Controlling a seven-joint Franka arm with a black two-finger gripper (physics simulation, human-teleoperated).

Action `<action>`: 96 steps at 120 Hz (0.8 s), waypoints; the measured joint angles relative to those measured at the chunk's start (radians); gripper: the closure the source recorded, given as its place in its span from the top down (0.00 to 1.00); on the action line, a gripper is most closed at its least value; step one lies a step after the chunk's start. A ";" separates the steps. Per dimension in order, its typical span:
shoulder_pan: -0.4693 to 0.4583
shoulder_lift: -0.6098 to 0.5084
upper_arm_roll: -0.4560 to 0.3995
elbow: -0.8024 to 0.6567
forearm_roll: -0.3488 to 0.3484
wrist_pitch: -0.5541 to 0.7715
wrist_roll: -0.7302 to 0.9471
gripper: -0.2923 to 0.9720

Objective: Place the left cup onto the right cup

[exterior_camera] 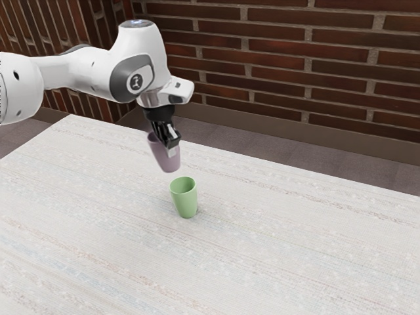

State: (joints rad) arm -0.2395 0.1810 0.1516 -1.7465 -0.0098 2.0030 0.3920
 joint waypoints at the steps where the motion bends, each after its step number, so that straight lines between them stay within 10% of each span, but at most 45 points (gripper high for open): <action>1: 0.000 0.002 0.000 0.000 0.000 0.002 -0.001 0.15; 96: -0.015 0.071 -0.009 -0.023 0.000 0.093 -0.043 0.15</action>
State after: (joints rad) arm -0.2543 0.2518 0.1428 -1.7694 -0.0095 2.0964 0.3495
